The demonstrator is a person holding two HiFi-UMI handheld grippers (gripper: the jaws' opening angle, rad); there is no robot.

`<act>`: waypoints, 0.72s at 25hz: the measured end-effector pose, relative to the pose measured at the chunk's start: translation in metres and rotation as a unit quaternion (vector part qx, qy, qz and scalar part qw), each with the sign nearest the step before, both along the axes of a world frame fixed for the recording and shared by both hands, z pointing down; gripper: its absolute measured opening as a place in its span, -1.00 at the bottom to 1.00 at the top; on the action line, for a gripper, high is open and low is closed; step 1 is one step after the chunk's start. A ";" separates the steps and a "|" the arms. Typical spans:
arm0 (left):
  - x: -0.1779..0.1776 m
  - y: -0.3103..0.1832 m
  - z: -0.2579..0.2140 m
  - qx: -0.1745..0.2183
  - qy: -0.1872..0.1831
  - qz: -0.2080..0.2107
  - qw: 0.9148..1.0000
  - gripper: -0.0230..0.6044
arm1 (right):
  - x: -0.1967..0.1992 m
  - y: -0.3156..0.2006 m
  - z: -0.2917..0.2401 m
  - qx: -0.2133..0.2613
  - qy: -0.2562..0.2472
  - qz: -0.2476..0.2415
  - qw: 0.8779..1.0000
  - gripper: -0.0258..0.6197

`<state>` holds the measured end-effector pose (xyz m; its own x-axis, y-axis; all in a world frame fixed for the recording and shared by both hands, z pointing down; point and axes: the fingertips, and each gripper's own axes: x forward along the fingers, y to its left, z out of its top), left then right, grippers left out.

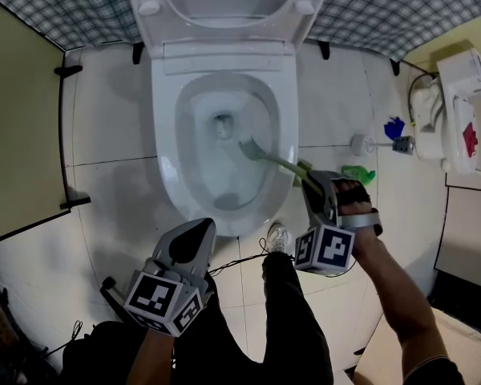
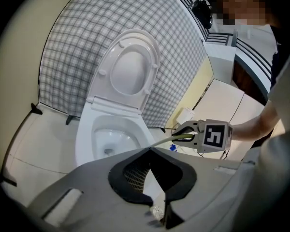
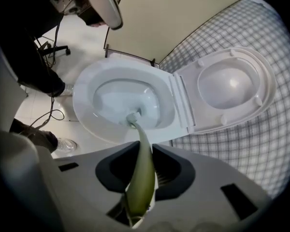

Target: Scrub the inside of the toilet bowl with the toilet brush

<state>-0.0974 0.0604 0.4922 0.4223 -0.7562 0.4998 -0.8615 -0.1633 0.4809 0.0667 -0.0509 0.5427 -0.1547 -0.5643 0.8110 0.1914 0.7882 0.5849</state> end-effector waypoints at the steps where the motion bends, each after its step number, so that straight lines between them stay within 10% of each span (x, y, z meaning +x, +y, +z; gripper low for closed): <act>1: -0.001 0.001 0.001 -0.002 0.000 -0.003 1.000 -0.91 | -0.003 -0.008 0.005 0.005 0.006 -0.009 1.000 -0.62; 9: -0.013 0.005 0.002 0.000 -0.002 -0.017 1.000 -0.91 | -0.032 -0.049 0.026 0.038 0.053 -0.102 0.993 -0.65; 18: -0.007 0.004 0.001 -0.001 0.004 -0.013 1.000 -0.91 | -0.022 0.033 0.027 -0.062 0.014 -0.131 0.989 -0.68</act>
<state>-0.1047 0.0642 0.4933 0.4065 -0.7662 0.4977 -0.8618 -0.1407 0.4873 0.0446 -0.0179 0.5698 -0.2596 -0.4045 0.8769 0.4124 0.7747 0.4794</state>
